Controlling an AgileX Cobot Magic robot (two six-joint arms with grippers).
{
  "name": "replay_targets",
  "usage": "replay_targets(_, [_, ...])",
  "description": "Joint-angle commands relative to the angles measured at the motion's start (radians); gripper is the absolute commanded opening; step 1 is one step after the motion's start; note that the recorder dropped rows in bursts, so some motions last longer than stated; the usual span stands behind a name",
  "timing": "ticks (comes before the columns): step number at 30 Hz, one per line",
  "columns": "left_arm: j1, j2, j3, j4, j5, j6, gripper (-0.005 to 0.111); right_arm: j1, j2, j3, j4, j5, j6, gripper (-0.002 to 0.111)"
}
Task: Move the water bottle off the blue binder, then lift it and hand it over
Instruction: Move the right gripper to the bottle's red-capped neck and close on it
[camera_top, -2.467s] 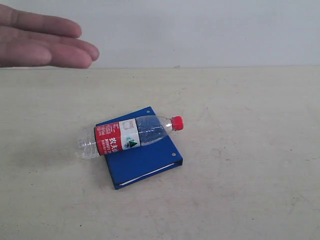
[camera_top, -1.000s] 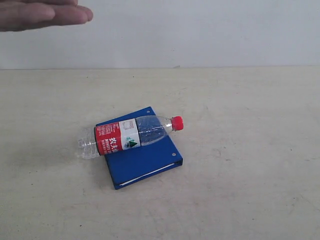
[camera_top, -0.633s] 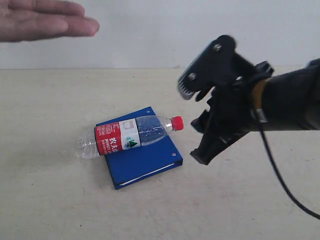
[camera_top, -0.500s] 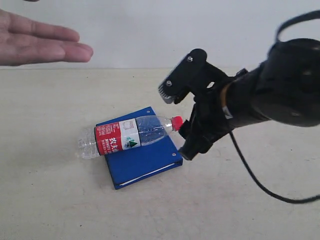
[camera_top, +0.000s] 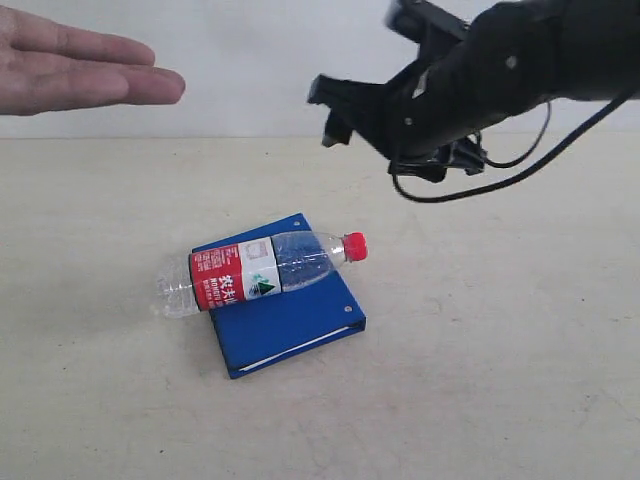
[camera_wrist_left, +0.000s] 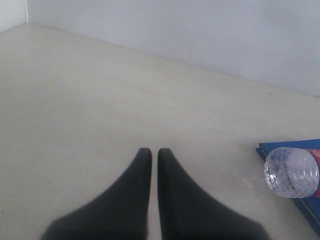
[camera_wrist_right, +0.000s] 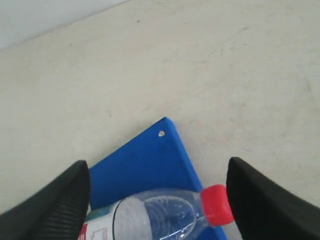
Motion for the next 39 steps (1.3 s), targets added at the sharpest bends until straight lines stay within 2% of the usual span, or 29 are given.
replay_targets(1, [-0.01, -0.003, -0.001, -0.003, -0.004, 0.004, 0.004, -0.13, 0.0, -0.003, 0.409, 0.136, -0.605, 0.069])
replay_targets(3, [-0.01, -0.003, -0.001, -0.003, -0.004, 0.004, 0.004, -0.167, -0.002, -0.012, 0.474, 0.315, -1.032, 0.069])
replay_targets(7, [-0.01, -0.003, -0.001, -0.003, -0.004, 0.004, 0.004, -0.152, -0.011, -0.019, 0.408, 0.651, -1.587, 0.069])
replay_targets(8, [-0.01, -0.003, -0.001, -0.003, -0.004, 0.004, 0.004, -0.14, -0.011, -0.019, 0.395, 0.638, -1.636, 0.069])
replay_targets(10, [-0.01, -0.003, -0.001, -0.003, -0.004, 0.004, 0.004, -0.086, -0.011, -0.019, 0.332, 0.466, -1.703, 0.069])
replay_targets(11, [-0.01, -0.003, -0.001, -0.003, -0.004, 0.004, 0.004, -0.03, -0.011, -0.019, 0.212, 0.345, -1.743, 0.069])
replay_targets(14, [-0.01, -0.003, -0.001, -0.003, -0.004, 0.004, 0.004, 0.07, 0.019, -0.019, -0.112, 0.241, -1.759, 0.069])
replay_targets(16, [-0.01, -0.003, -0.001, -0.003, -0.004, 0.004, 0.004, 0.106, 0.072, -0.019, -0.214, 0.239, -1.725, 0.069])
replay_targets(20, [-0.01, -0.003, -0.001, -0.003, -0.004, 0.004, 0.004, 0.106, 0.137, -0.019, -0.264, 0.173, -1.603, 0.069])
replay_targets(32, [-0.01, -0.003, -0.001, -0.003, -0.004, 0.004, 0.004, 0.106, 0.238, -0.019, -0.293, 0.027, -1.581, 0.069])
replay_targets(37, [-0.01, -0.003, -0.001, -0.003, -0.004, 0.004, 0.004, 0.104, 0.25, -0.019, -0.358, 0.001, -1.484, 0.069])
replay_targets(39, [-0.01, -0.003, -0.001, -0.003, -0.004, 0.004, 0.004, 0.104, 0.255, -0.019, -0.409, 0.014, -1.438, 0.065])
